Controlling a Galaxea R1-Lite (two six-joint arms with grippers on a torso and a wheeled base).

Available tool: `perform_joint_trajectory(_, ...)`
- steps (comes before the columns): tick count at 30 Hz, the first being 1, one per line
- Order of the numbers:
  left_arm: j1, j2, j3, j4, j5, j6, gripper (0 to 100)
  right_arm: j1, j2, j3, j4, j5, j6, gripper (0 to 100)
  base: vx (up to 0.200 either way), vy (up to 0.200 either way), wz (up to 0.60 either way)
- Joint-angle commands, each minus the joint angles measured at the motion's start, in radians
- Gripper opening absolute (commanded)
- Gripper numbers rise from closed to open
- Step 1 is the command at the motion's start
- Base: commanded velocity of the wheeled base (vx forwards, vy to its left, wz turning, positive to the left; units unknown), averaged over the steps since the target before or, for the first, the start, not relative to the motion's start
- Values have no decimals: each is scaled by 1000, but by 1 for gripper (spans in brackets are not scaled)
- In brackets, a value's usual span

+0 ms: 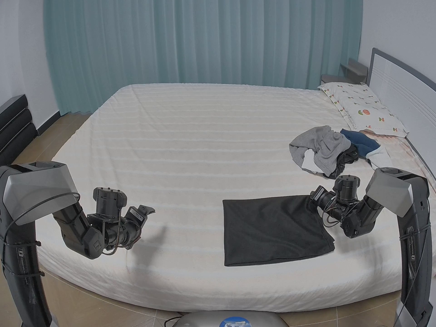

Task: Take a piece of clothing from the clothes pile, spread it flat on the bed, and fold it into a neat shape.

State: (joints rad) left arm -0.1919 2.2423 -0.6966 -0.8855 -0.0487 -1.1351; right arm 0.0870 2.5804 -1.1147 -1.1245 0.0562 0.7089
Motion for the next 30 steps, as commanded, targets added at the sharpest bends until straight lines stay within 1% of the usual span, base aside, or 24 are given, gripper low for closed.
perform_joint_trajectory(1, 0, 0, 0, 0, 0, 0, 100, -4, 20, -14, -3, 1, 1, 0, 0, 0, 0)
perform_joint_trajectory(7, -1, 0, 0, -1, 0, 0, 100, -16, 38, -57, -5, -1, 7, 0, 0, 0, 0)
perform_joint_trajectory(10, 0, 0, 0, 0, 0, 0, 100, -38, 49, -77, -3, 1, 7, 0, 0, 0, 0)
perform_joint_trajectory(19, -1, 2, 0, -1, 0, 0, 100, -36, 56, -74, -6, 10, 6, 0, 0, 0, 0)
perform_joint_trajectory(20, 0, 0, 0, 0, 0, 0, 100, -35, 56, -74, -8, 10, 7, 100, 0, 0, 0)
perform_joint_trajectory(24, -1, 0, 0, -1, 0, 0, 100, -41, 38, -60, -32, 11, 9, 100, 0, 0, 0)
perform_joint_trajectory(27, -1, 0, 0, -1, 0, 0, 100, -46, -9, -11, -49, 13, 11, 100, 0, 0, 0)
perform_joint_trajectory(28, -1, 0, -1, 0, 0, 0, 100, -47, -68, 49, -52, 28, 14, 100, 0, 0, 0)
perform_joint_trajectory(30, 0, 0, -3, 0, 0, 0, 100, -41, -95, 73, -49, 42, 21, 100, 0, 0, 0)
